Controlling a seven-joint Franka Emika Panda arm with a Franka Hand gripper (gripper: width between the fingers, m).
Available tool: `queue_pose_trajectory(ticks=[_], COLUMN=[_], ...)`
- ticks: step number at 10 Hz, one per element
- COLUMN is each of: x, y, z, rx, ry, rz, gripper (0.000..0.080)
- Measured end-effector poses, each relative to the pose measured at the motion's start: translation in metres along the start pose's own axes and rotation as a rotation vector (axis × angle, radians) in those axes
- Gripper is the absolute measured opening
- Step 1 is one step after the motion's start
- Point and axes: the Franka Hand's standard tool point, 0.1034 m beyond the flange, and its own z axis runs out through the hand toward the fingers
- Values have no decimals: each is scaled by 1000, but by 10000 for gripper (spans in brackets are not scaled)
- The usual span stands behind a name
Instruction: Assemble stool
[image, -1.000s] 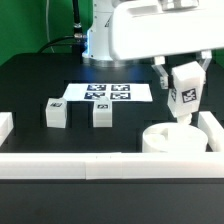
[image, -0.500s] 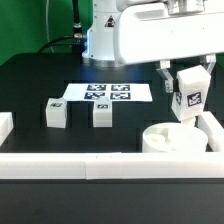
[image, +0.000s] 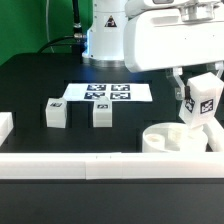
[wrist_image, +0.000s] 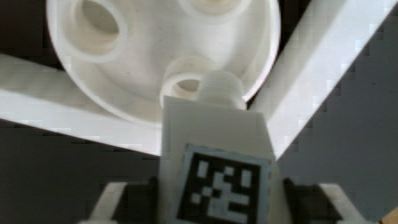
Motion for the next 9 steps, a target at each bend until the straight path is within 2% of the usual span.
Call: queue_pose_trajectory(ticks=[2,3,4,9], x=[1,5,9,6], y=[1,2,8,16], z=[1,2,1,3], rx=[-3,-18,-49,-59], ry=[15,72,177,186], rz=[-9,-47,-77,-90], gripper=[325,325,325,325])
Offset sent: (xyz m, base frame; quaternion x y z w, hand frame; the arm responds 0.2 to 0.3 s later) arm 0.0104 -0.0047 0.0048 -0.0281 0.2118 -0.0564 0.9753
